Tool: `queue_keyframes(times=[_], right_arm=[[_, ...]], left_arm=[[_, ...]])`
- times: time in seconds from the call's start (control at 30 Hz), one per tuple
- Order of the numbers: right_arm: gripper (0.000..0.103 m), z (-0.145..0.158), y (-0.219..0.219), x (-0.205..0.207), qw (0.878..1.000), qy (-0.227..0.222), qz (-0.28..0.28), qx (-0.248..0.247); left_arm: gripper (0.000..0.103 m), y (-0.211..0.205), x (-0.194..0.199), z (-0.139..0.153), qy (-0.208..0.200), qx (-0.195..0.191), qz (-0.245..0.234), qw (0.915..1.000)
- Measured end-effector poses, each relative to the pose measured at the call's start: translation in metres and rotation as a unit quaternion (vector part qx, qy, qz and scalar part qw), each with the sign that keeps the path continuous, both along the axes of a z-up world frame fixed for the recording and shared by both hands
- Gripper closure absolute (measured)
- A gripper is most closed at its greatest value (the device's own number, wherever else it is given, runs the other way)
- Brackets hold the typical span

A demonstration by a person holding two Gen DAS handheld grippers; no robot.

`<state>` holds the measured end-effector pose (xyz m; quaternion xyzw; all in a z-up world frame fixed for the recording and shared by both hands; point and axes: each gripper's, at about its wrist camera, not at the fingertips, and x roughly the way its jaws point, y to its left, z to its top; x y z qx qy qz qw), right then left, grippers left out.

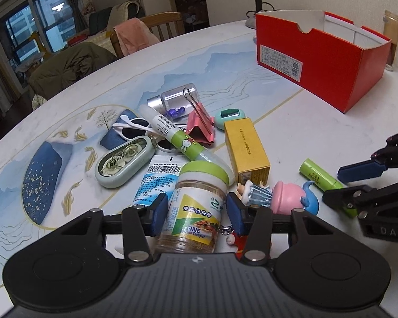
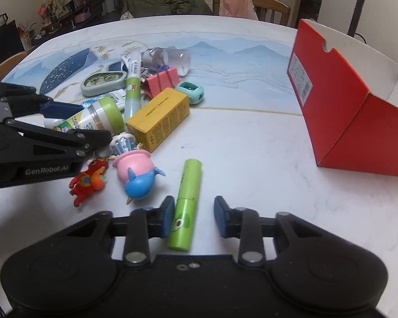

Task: Organize rigid objects
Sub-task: 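Carry the jar and highlighter into the red shoebox with both tools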

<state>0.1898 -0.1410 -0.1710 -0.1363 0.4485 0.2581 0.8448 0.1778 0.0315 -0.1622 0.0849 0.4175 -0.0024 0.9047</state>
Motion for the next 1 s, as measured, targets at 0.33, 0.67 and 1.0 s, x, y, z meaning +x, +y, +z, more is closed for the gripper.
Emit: queue_keyframes(times=[0.33,0.67,1.0], right_arm=[[0.088,0.011,-0.026,0.01,0.999,0.013,-0.018,0.041],[0.088,0.054,-0.066,0.018,0.996,0.01,-0.012,0.091],[0.088,0.108,-0.11,0.049,0.991,-0.012,-0.009,0.131]], left_arm=[[0.057,0.001,-0.003,0.009,0.006,-0.028,0.035,0.999],[0.057,-0.004,-0.012,0.043,0.001,-0.078,0.089,0.9929],[0.057,-0.049,0.008,0.098,-0.033,-0.113,0.089,0.989]])
